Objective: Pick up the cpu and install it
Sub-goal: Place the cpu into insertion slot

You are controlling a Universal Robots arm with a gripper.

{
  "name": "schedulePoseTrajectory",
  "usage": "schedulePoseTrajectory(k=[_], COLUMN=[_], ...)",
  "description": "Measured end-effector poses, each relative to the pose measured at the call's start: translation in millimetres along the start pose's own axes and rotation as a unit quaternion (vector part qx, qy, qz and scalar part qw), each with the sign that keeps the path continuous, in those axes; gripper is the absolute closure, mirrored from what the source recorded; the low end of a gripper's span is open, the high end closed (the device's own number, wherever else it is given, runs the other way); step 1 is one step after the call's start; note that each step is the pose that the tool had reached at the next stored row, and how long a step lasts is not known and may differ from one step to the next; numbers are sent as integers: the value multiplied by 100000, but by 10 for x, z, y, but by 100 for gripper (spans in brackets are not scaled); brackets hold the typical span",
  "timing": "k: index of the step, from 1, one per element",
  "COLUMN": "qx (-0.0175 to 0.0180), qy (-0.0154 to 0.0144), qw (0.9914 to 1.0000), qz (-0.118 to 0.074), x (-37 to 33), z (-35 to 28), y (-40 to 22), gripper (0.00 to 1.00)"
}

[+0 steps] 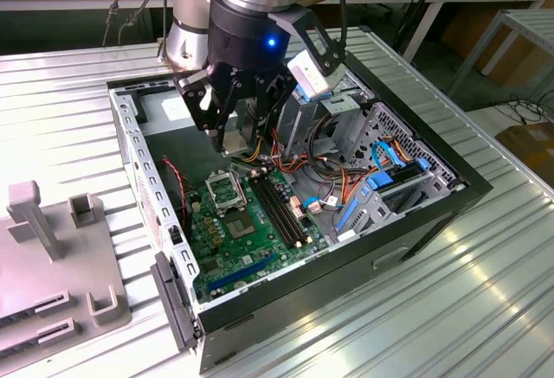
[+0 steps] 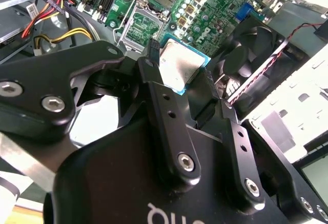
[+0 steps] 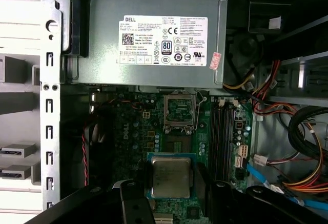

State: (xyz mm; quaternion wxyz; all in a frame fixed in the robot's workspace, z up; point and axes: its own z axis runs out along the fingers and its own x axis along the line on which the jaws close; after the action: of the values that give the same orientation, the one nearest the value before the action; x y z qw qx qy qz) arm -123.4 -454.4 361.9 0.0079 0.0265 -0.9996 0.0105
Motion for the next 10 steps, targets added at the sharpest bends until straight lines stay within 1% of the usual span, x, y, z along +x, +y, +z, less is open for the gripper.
schedulePoseTrajectory(k=[1,2,3,5,7,8,9,10], qx=[-2,25,113,180,183,181,176,172], qy=[6,10,38,53,58,61,55,57], qw=[100000,100000,100000,100000,100000,100000,100000,100000], qz=[3,2,6,2,16,17,11,19], x=[-1,-17,-23,-48,-130,-153,-193,-212], z=[10,37,53,83,131,146,177,201], y=[-9,-12,-26,-29,-33,-34,-36,-36], gripper=[53,53,53,53,53,53,53,53])
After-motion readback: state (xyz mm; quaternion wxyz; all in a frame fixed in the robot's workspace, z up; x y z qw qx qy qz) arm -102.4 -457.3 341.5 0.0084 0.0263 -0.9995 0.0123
